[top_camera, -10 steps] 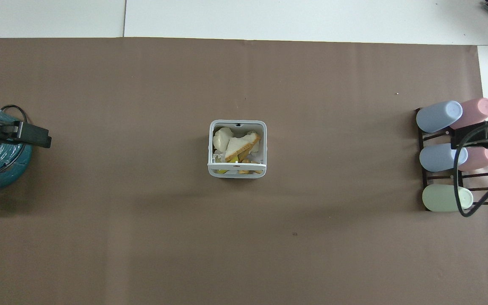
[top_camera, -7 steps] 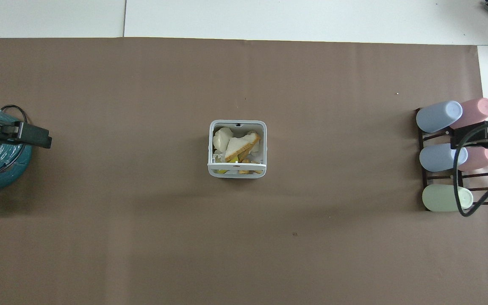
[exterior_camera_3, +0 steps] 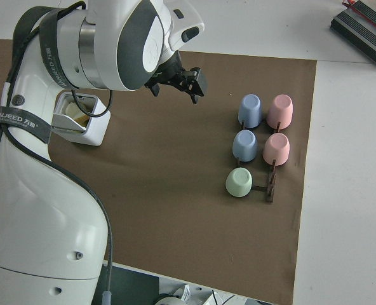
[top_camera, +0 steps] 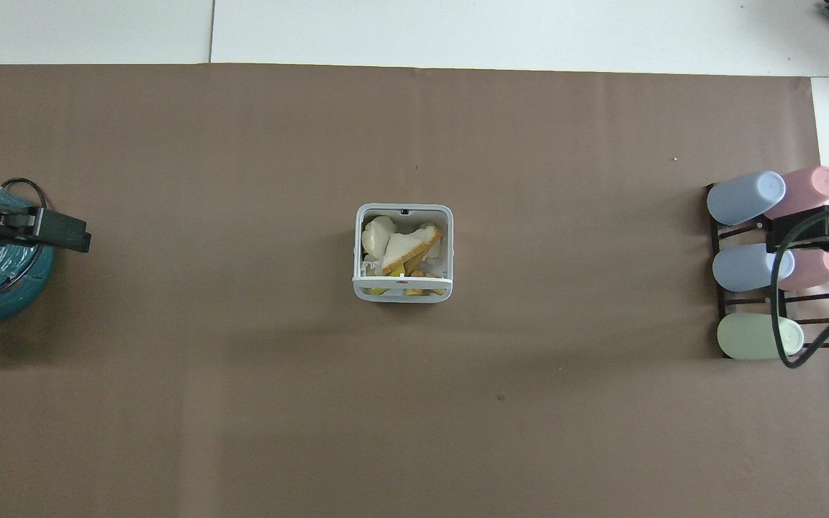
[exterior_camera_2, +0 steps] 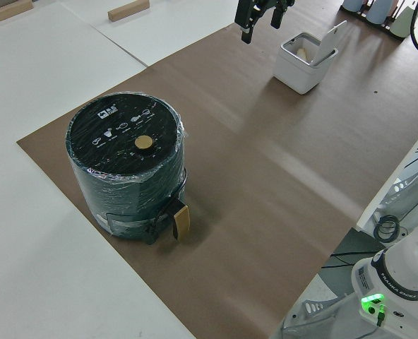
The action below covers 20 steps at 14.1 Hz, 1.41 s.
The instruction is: Close trash can lid
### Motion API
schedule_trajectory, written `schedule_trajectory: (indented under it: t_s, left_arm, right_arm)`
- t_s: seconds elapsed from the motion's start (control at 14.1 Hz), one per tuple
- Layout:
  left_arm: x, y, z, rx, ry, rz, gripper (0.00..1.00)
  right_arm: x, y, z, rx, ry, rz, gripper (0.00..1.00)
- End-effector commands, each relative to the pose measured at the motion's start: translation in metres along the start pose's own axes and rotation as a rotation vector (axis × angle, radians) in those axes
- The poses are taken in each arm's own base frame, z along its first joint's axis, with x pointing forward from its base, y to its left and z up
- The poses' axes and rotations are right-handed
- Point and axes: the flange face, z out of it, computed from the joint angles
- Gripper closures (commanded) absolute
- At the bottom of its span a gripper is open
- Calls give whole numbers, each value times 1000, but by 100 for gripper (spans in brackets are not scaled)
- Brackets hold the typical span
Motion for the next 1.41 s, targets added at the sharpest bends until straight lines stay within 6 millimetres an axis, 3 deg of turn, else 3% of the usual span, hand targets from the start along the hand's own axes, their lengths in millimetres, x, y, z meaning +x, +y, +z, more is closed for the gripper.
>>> schedule_trajectory:
  t_s: [0.0,0.07,0.21,0.35,0.49,0.85,0.92,1.2,1.34]
  left_arm:
    - [-4,35,5,12,48,-27,0]
    - [-6,55,7,8,66,-52,18]
    - [-14,88,23,2,88,-22,37]
    - [-23,111,34,-2,106,39,75]
    - [-33,140,42,-10,138,95,97]
    - [-54,216,66,-27,154,237,100]
    - [-53,224,67,-34,174,249,100]
    - [-55,291,97,-58,206,356,100]
    - [-48,311,113,-77,237,342,100]
  right_arm:
    - [-3,2,-5,20,1,-8,0]
    - [-3,2,-5,20,1,-8,0]
    - [-3,1,-5,22,1,-8,0]
    - [-3,2,-5,20,1,-8,0]
    - [-3,2,-6,20,2,-8,0]
    - [-3,2,-6,20,2,-8,0]
    - [-3,1,-5,22,1,-8,0]
    - [-3,1,-5,22,1,-8,0]
    - [-3,2,-5,20,1,-8,0]
